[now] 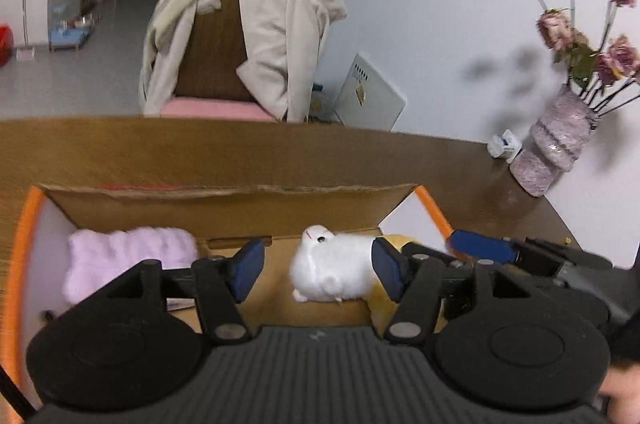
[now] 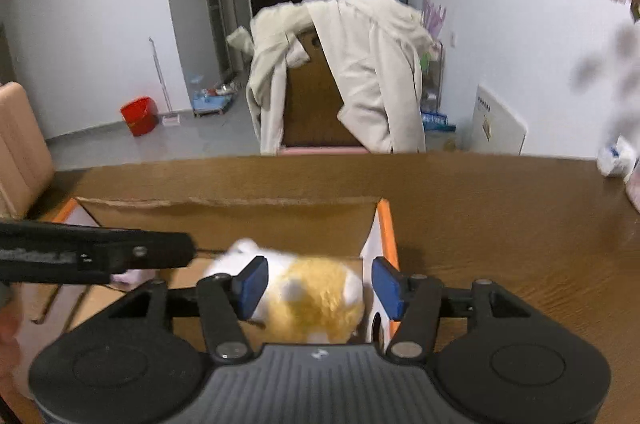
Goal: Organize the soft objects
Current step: 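Carry the plush toy into the box beside the hair band and release, then return both tools to the pile and grasp the pink satin bow scrunchie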
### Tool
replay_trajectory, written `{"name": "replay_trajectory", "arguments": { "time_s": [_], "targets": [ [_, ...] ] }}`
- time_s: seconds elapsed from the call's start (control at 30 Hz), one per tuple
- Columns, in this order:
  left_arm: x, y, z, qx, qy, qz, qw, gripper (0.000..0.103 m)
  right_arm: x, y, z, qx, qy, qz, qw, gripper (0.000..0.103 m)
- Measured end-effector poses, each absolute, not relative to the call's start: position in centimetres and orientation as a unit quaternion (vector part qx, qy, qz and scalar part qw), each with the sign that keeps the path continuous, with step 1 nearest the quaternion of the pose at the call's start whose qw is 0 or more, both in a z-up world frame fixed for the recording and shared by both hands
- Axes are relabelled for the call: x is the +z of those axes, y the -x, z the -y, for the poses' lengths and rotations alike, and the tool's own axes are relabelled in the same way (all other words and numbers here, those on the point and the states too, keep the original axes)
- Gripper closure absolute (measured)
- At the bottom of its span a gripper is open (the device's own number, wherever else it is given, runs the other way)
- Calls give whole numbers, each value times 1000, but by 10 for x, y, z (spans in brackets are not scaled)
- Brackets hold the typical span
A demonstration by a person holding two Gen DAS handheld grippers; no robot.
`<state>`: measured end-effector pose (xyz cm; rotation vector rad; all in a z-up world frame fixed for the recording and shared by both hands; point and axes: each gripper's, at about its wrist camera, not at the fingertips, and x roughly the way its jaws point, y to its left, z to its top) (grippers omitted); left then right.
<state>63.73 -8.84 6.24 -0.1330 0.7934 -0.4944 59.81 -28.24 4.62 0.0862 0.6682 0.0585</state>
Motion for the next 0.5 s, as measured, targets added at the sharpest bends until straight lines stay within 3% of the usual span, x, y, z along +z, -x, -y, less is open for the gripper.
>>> {"name": "replay_trajectory", "arguments": {
  "time_s": [0.3, 0.5],
  "targets": [
    [155, -516, 37, -224, -12, -295, 929, 25, 143, -484, 295, 63, -18, -253, 965, 36],
    [172, -407, 4, -186, -49, -234, 953, 20, 169, -381, 292, 72, 4, -208, 976, 31]
  ]
}}
